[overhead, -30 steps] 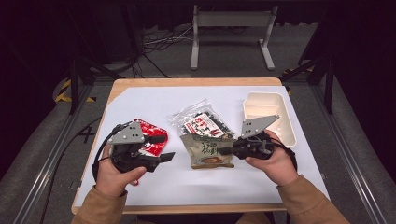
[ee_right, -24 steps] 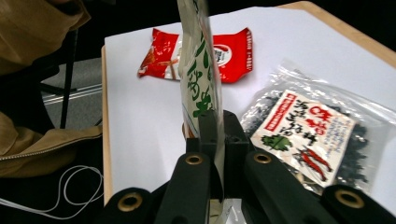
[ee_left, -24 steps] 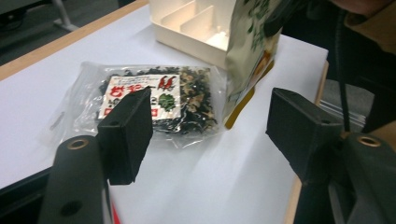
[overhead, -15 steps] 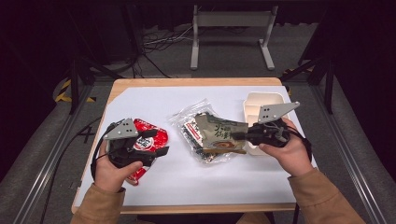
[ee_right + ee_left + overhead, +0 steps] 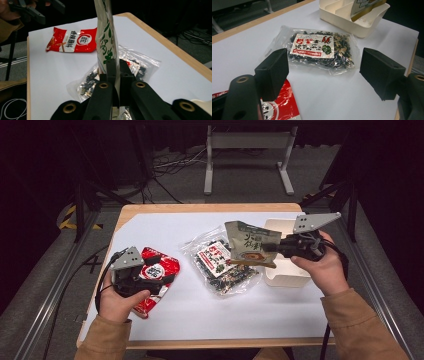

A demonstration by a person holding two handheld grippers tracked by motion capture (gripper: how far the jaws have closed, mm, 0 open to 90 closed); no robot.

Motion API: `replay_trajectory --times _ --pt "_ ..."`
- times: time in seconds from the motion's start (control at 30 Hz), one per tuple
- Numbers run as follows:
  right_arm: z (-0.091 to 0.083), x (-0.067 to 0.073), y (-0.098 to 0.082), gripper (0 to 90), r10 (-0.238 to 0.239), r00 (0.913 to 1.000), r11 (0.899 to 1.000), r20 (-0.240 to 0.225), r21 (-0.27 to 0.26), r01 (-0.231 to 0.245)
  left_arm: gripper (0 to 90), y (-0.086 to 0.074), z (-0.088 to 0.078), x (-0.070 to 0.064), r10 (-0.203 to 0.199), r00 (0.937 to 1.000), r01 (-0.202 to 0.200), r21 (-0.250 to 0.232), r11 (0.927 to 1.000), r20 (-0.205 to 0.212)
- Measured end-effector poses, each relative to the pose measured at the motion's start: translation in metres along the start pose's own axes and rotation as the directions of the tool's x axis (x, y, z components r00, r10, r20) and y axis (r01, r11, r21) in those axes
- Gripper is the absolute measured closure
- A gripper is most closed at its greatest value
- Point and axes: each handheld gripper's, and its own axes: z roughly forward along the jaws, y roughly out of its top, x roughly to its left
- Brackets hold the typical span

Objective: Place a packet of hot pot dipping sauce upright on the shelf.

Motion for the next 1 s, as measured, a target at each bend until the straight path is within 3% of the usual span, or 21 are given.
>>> replay_trajectory --times 0.2,0.5,1.0 --pt "-0.009 -0.017 0.002 89.7 0.000 0.9994 1.000 0.035 -0.011 0.000 24.6 -0.004 -0.001 0.005 0.002 0.9996 -0.002 -0.004 1.0000 -0.027" --pt "-0.021 -0.036 0.002 89.7 -0.017 0.9966 1.000 0.081 -0.020 0.019 23.6 -0.008 -0.003 0.010 -0.016 0.9995 0.015 -0.012 0.9998 -0.026" --pt "-0.032 -0.067 -0.003 89.6 -0.023 0.9902 0.999 0.138 -0.027 0.027 26.9 -0.010 -0.002 0.012 -0.003 0.9994 0.003 -0.005 1.0000 -0.036"
